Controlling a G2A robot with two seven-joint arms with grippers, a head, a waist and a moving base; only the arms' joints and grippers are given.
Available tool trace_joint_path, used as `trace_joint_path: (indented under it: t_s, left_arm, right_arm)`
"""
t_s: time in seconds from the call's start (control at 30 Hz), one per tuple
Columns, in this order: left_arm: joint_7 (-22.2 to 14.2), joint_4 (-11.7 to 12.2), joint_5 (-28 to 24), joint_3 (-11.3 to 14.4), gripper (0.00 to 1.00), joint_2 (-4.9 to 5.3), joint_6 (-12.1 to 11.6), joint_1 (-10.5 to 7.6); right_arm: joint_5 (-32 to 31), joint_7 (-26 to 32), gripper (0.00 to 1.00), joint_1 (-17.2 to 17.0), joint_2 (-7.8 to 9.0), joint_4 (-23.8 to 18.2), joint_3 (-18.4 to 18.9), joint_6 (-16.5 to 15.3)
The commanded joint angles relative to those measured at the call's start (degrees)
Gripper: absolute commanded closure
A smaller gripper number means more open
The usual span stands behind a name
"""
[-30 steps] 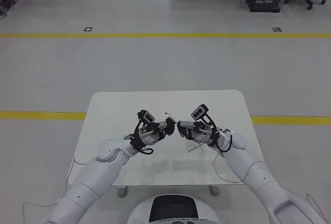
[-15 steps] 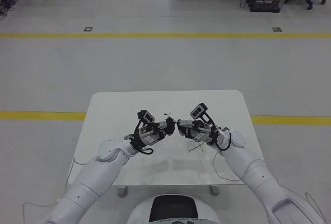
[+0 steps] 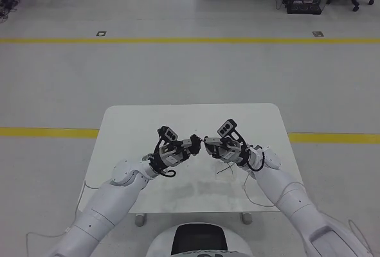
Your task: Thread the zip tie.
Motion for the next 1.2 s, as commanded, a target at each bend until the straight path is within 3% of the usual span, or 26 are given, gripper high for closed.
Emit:
trace_joint_path:
  t_s: [0.0, 1.17]
  left_arm:
    - [0.0, 0.0, 0.0, 0.0, 1.0, 0.0, 0.0, 0.0]
    - [0.0, 0.0, 0.0, 0.0, 1.0, 0.0, 0.0, 0.0]
  right_arm:
    - [-0.08, 0.0, 1.0, 0.08, -0.14, 0.51, 0.04, 0.25]
    - [-2.41, 0.0, 1.0, -0.41, -0.83, 2.32, 0.94, 1.26]
